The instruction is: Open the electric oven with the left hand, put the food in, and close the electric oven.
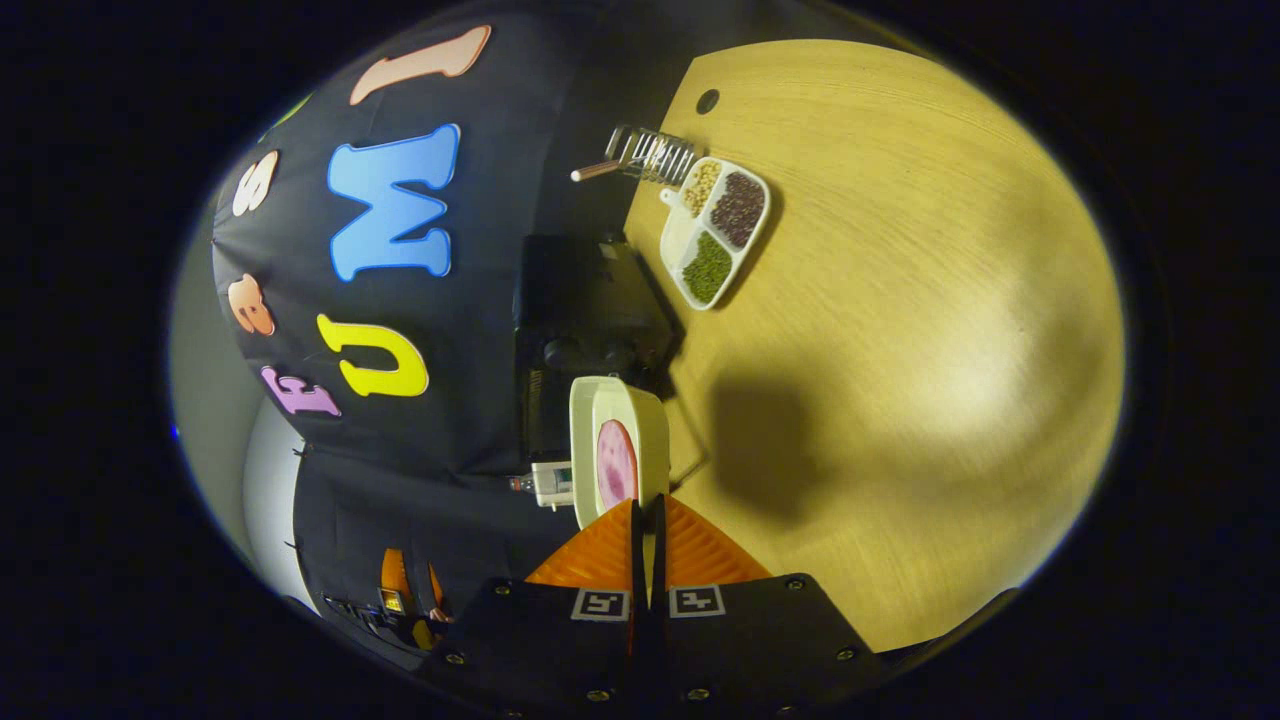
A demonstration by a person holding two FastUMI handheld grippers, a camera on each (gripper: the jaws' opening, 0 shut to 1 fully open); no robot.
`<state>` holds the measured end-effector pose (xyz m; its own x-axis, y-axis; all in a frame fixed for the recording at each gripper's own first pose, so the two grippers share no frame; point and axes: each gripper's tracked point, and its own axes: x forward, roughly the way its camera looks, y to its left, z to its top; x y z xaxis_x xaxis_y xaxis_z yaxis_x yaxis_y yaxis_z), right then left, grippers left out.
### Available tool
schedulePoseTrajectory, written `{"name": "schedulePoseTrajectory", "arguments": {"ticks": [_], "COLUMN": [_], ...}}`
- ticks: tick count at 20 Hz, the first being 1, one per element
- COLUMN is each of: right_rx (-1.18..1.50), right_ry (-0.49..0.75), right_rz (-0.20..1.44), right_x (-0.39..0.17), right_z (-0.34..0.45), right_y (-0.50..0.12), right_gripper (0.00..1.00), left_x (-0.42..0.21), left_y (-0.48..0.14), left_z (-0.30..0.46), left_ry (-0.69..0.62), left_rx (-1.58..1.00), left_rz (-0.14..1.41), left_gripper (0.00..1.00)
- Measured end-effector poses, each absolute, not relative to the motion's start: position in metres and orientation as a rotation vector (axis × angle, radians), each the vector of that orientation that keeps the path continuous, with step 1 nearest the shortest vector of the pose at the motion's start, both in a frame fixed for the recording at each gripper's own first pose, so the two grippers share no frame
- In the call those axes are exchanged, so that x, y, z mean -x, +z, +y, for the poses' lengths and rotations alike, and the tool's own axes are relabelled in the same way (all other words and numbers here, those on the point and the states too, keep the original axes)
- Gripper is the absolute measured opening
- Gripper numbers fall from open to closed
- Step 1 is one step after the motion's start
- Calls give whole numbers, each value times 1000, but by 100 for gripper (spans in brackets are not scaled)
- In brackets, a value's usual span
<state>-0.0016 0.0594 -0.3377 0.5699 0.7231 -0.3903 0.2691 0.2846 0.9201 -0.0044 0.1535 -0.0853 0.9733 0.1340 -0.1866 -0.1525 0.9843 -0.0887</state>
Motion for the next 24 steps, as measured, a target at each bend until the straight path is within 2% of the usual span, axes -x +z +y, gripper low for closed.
{"name": "schedulePoseTrajectory", "arguments": {"ticks": [5, 11, 13, 15, 16, 17, 18, 24], "right_rx": [-1305, -1308, -1318, -1343, -1358, -1381, -1401, -1486], "right_ry": [443, 406, 373, 329, 305, 276, 243, 58], "right_rz": [956, 922, 909, 876, 854, 839, 823, 679], "right_x": [-23, -70, -89, -109, -118, -125, -130, -168], "right_z": [128, 195, 213, 222, 226, 229, 233, 248], "right_y": [-330, -350, -361, -366, -369, -374, -377, -387], "right_gripper": [0, 0, 0, 0, 0, 0, 0, 0], "left_x": [8, 21, 26, 30, 31, 31, 33, 32], "left_y": [-88, -87, -87, -85, -85, -86, -86, -85], "left_z": [178, 229, 245, 261, 268, 273, 278, 290], "left_ry": [130, 149, 161, 180, 189, 198, 206, 236], "left_rx": [90, 63, 51, 42, 40, 38, 38, 51], "left_rz": [187, 199, 209, 213, 214, 216, 216, 219], "left_gripper": [98, 98, 98, 92, 98, 95, 98, 95]}}
